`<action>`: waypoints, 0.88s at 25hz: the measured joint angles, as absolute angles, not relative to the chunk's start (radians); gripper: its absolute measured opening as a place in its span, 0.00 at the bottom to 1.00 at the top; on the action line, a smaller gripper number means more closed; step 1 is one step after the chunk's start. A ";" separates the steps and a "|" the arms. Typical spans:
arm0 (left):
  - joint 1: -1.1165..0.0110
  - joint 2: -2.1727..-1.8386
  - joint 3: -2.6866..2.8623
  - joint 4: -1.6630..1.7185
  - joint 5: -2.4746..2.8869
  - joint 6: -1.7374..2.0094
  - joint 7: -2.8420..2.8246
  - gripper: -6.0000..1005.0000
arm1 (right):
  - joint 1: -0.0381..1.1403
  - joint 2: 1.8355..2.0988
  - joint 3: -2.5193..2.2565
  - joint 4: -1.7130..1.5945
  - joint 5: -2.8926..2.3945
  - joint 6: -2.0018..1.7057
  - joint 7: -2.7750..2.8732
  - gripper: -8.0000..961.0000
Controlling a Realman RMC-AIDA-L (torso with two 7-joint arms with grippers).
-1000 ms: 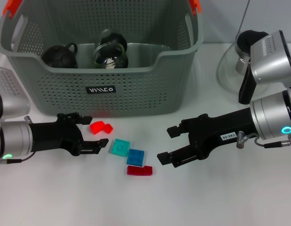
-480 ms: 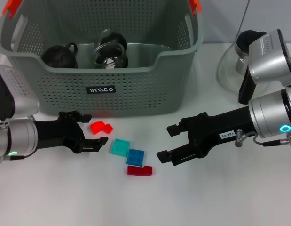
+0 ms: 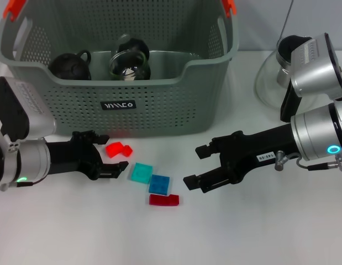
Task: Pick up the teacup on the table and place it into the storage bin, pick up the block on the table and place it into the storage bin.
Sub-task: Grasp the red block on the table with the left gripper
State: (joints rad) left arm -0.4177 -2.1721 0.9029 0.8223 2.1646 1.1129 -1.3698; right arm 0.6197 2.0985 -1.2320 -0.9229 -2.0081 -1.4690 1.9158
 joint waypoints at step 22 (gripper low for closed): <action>-0.431 -2.172 0.907 0.799 2.172 1.070 -1.375 0.48 | 0.620 2.098 -1.238 -0.922 -2.008 -1.459 1.916 0.98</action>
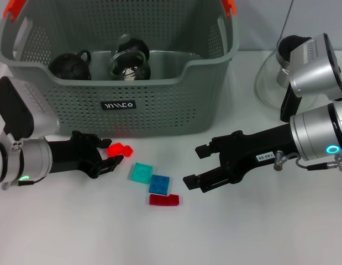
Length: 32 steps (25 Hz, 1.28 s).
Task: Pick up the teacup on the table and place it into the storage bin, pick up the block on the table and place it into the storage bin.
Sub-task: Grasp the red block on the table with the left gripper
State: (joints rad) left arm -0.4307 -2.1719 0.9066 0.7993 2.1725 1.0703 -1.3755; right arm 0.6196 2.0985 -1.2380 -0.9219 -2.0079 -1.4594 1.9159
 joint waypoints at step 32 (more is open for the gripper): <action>-0.448 -2.166 0.913 0.768 2.173 1.042 -1.382 0.24 | 0.619 2.098 -1.235 -0.922 -2.008 -1.459 1.910 0.98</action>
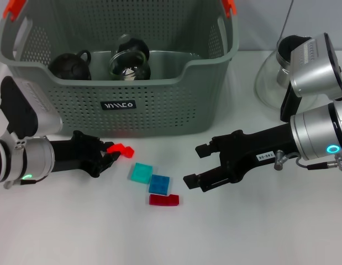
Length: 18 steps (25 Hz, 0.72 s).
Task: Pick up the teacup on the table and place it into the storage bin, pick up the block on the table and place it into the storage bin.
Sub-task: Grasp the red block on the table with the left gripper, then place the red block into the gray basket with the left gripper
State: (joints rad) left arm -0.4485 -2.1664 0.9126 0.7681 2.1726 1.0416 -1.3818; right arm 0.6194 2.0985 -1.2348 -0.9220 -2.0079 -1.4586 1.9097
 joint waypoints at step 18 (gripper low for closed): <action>-0.435 -2.143 0.761 1.003 2.163 1.643 -1.619 0.21 | 0.607 2.096 -1.230 -0.921 -2.009 -1.468 1.904 0.98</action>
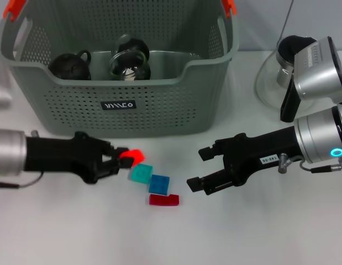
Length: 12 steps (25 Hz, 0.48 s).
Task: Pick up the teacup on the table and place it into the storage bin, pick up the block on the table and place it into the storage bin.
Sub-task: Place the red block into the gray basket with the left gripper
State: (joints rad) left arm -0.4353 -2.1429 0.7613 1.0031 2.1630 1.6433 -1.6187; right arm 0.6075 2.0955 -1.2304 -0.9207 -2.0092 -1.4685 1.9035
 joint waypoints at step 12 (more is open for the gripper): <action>-0.688 -2.057 0.626 1.077 2.015 1.600 -1.819 0.26 | 0.609 2.087 -1.231 -0.910 -2.013 -1.486 1.898 0.98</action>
State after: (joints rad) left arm -0.6877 -2.0574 0.6257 1.0771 2.0152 1.5999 -1.8187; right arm 0.6090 2.0868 -1.2313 -0.9096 -2.0127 -1.4861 1.8981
